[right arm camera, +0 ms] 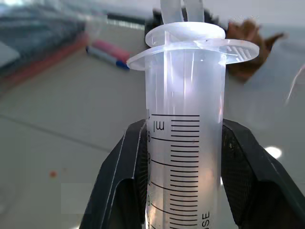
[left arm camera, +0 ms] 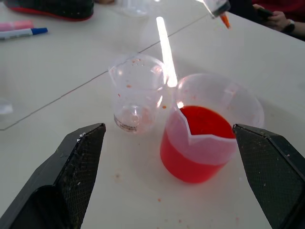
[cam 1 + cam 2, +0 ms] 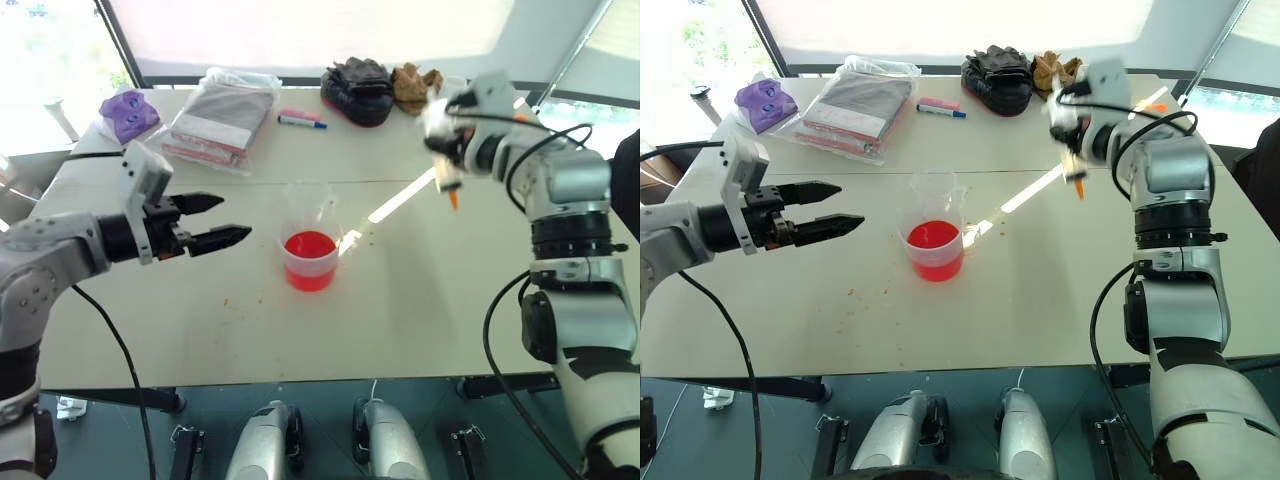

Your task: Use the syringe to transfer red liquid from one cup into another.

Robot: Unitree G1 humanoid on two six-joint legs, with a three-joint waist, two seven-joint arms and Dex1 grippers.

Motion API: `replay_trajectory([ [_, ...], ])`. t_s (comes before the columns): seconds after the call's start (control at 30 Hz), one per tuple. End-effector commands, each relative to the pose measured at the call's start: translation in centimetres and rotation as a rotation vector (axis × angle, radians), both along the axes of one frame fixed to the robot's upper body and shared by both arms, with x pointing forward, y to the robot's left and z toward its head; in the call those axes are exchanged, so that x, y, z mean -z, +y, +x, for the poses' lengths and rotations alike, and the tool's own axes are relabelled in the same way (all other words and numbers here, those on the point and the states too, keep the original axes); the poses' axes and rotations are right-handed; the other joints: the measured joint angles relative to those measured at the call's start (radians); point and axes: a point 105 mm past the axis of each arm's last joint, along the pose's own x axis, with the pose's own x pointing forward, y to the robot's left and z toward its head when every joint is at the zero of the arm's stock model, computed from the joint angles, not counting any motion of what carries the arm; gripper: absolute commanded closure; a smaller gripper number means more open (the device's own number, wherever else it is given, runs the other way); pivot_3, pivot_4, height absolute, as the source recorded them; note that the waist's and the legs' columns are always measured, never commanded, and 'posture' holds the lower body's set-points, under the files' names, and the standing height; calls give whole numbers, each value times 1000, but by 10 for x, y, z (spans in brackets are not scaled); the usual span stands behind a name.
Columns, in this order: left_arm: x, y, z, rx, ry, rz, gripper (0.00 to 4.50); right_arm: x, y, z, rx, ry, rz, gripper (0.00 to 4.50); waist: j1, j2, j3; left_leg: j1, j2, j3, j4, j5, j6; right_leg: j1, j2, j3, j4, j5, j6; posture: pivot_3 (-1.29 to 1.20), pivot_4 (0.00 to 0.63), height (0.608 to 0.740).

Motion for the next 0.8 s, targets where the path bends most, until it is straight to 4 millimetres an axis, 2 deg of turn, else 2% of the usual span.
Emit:
replay_trajectory([
  [0.03, -14, 9, 10, -32, -82, 12, 0, -51, 27, -38, -136, -258, 128, 3000, -1, 0, 0, 0, 1, 1, 0, 0, 0, 0, 1, 0, 0, 0, 0, 0, 150, 740],
  [0.13, -17, 11, 16, -21, -80, 29, 0, -56, 64, -66, -307, -321, 266, 3000, 0, 0, 0, 1, 5, 5, 0, 0, 0, 0, 3, 0, 0, 0, 0, 0, 150, 740],
  [0.27, -19, 10, 20, 1, -71, 55, 0, -37, 106, -92, -492, -278, 375, 3000, 3, 0, 0, 1, 5, 5, 0, 0, 0, -1, 3, 1, 1, 0, -1, 0, 150, 740],
  [0.47, -24, 10, 23, -11, -89, 64, 0, -8, 131, -102, -549, -228, 449, 3000, 5, -1, 0, 0, 5, 5, 1, 0, -1, -2, 3, 2, 1, 1, -1, 0, 150, 740],
  [0.57, -29, 7, 23, -13, -100, 50, 0, 3, 139, -104, -558, -225, 435, 3000, 2, -1, 0, 0, 5, 6, 1, -1, -2, -4, 3, 2, 2, 1, -1, 0, 150, 740],
  [0.8, -37, -7, 25, 19, -143, 63, 0, 46, 155, -100, -548, -228, 333, 3000, 1, -1, 0, 0, 5, 8, 1, 0, -1, -6, 3, 5, 4, 0, -1, 0, 150, 740],
])
